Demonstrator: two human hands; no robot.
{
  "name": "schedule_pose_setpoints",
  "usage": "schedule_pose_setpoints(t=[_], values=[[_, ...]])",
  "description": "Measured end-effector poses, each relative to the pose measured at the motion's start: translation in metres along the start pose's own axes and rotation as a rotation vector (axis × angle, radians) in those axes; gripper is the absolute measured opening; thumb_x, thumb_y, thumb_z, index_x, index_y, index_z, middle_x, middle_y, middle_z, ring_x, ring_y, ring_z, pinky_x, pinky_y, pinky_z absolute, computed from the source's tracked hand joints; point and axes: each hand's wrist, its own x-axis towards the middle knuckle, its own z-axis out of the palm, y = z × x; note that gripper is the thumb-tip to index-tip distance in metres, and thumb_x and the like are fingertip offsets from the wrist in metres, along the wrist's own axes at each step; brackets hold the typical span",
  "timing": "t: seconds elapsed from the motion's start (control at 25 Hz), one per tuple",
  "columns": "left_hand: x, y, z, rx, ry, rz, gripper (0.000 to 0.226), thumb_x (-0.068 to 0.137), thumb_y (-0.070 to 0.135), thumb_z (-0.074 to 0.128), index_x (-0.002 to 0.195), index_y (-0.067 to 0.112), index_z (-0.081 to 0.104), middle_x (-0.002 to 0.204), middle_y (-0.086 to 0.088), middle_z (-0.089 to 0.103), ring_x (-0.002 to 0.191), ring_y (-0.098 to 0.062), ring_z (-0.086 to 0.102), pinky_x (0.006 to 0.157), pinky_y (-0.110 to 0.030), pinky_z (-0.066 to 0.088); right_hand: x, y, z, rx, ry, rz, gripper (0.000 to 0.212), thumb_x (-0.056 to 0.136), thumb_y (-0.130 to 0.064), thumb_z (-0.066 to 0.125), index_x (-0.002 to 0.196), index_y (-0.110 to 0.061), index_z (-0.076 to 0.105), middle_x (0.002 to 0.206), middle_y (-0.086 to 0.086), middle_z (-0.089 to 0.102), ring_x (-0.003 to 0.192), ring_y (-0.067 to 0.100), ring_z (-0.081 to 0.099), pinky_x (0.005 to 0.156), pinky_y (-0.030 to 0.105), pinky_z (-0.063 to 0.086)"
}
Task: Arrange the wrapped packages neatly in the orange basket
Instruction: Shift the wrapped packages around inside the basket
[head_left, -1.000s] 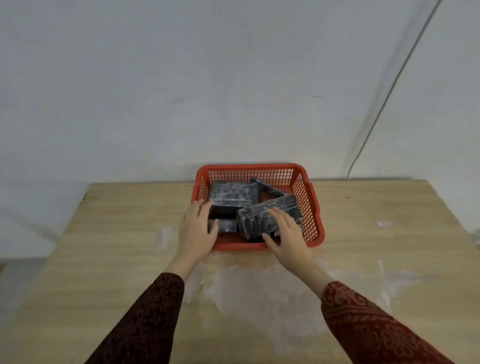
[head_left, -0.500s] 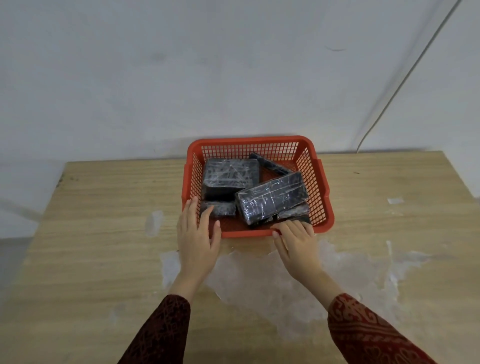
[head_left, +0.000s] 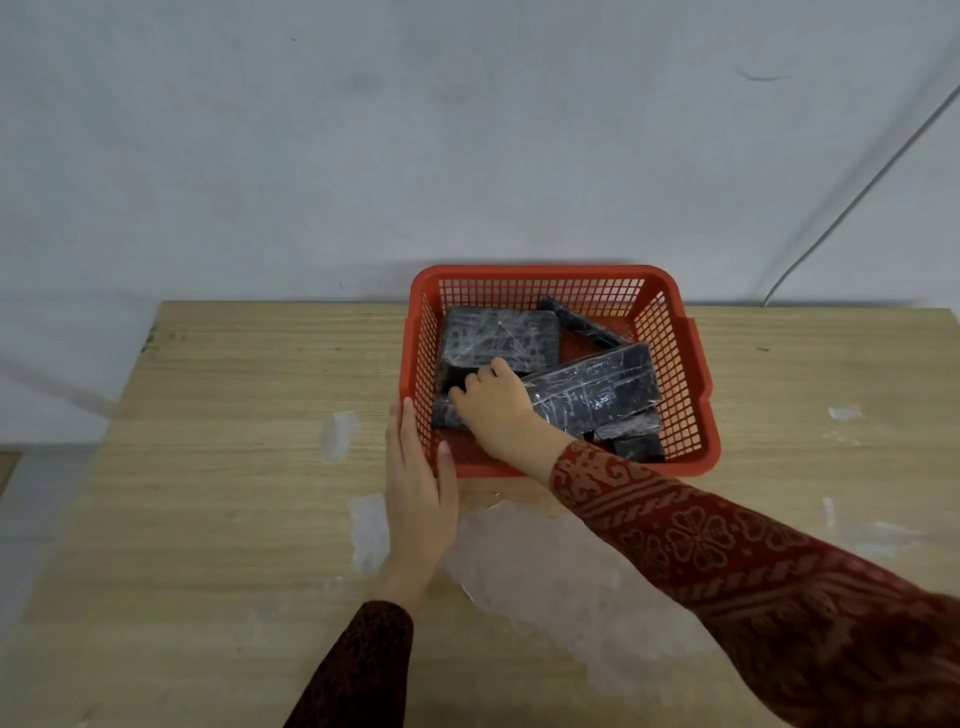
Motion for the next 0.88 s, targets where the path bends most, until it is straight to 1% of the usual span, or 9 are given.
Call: schedule_pose_setpoints(t=[0.04, 0.12, 0.24, 0.36, 0.44, 0.52, 0.68, 0.76, 0.88], values=[[0.0, 0.0, 0.0, -0.006, 0.0, -0.004, 0.059, 0.098, 0.034, 0.033, 0.152, 0.015, 0.015, 0.16, -0.004, 0.014, 0.145, -0.004, 0.014, 0.113, -0.016, 0.019, 0.007, -0.003, 0.002, -0.072, -0.053, 0.014, 0.034, 0.095, -0.023, 0.046, 0.127, -0.011, 0.046, 0.126, 0.01, 0.057, 0.117, 0.029, 0.052, 0.099, 0.036, 0.032], [-0.001, -0.001, 0.0, 0.002, 0.003, -0.001, 0.059, 0.099, 0.036, 0.032, 0.151, 0.014, 0.017, 0.16, -0.005, 0.015, 0.145, -0.007, 0.015, 0.114, -0.019, 0.021, 0.015, -0.007, 0.009, -0.125, -0.051, 0.038, 0.03, 0.097, -0.02, 0.042, 0.125, -0.009, 0.045, 0.123, 0.011, 0.058, 0.112, 0.028, 0.056, 0.091, 0.035, 0.037], [-0.002, -0.002, 0.001, -0.009, 0.012, 0.001, 0.058, 0.098, 0.036, 0.032, 0.151, 0.016, 0.018, 0.159, -0.006, 0.016, 0.146, -0.008, 0.016, 0.114, -0.016, 0.018, 0.021, -0.007, 0.015, -0.051, -0.048, 0.056, 0.028, 0.097, -0.015, 0.039, 0.124, -0.006, 0.045, 0.124, 0.016, 0.056, 0.11, 0.035, 0.058, 0.088, 0.042, 0.044], [-0.001, -0.002, 0.001, -0.012, 0.022, 0.009, 0.059, 0.098, 0.035, 0.033, 0.151, 0.014, 0.017, 0.159, -0.006, 0.017, 0.145, -0.006, 0.015, 0.113, -0.008, 0.014, 0.018, 0.0, 0.013, 0.049, -0.03, 0.023, 0.033, 0.093, -0.018, 0.05, 0.124, -0.007, 0.048, 0.124, 0.015, 0.057, 0.111, 0.034, 0.058, 0.085, 0.04, 0.045], [-0.001, -0.001, 0.0, -0.004, 0.016, 0.012, 0.059, 0.098, 0.036, 0.033, 0.151, 0.015, 0.016, 0.159, -0.004, 0.016, 0.146, -0.006, 0.014, 0.114, -0.012, 0.016, 0.011, 0.009, 0.003, 0.196, 0.011, 0.022, 0.037, 0.09, -0.029, 0.054, 0.12, -0.009, 0.052, 0.119, 0.013, 0.061, 0.108, 0.033, 0.059, 0.082, 0.039, 0.046], [-0.002, 0.001, -0.001, 0.019, 0.004, 0.003, 0.059, 0.098, 0.039, 0.031, 0.151, 0.018, 0.016, 0.16, -0.003, 0.016, 0.146, -0.006, 0.012, 0.117, -0.023, 0.018, 0.005, 0.024, -0.014, 0.376, 0.033, 0.045, 0.04, 0.09, -0.037, 0.051, 0.118, -0.009, 0.055, 0.114, 0.014, 0.062, 0.103, 0.033, 0.059, 0.079, 0.039, 0.047], [0.001, 0.005, -0.004, 0.175, 0.017, -0.005, 0.058, 0.095, 0.04, 0.032, 0.148, 0.017, 0.024, 0.155, -0.01, 0.029, 0.144, -0.022, 0.023, 0.117, -0.043, 0.02, -0.011, 0.065, -0.047, 0.835, -0.035, -0.024, 0.031, 0.09, -0.026, 0.057, 0.117, -0.012, 0.059, 0.099, 0.006, 0.06, 0.079, 0.018, 0.053, 0.064, 0.029, 0.041], [0.007, 0.01, -0.006, 0.239, 0.029, 0.036, 0.054, 0.093, 0.035, 0.037, 0.143, 0.015, 0.033, 0.149, -0.013, 0.035, 0.14, -0.029, 0.028, 0.115, -0.052, 0.024, -0.026, 0.086, -0.049, 1.001, -0.003, -0.041, 0.027, 0.088, -0.029, 0.062, 0.111, -0.014, 0.063, 0.1, 0.005, 0.063, 0.079, 0.017, 0.055, 0.067, 0.028, 0.043], [0.029, 0.017, -0.007, 0.238, 0.016, 0.091, 0.051, 0.092, 0.024, 0.047, 0.14, 0.013, 0.038, 0.147, -0.016, 0.036, 0.134, -0.033, 0.033, 0.113, -0.05, 0.028, -0.051, 0.117, -0.036, 1.205, 0.1, 0.064, 0.026, 0.086, -0.029, 0.067, 0.108, -0.017, 0.064, 0.101, 0.003, 0.067, 0.084, 0.019, 0.063, 0.074, 0.03, 0.052]])
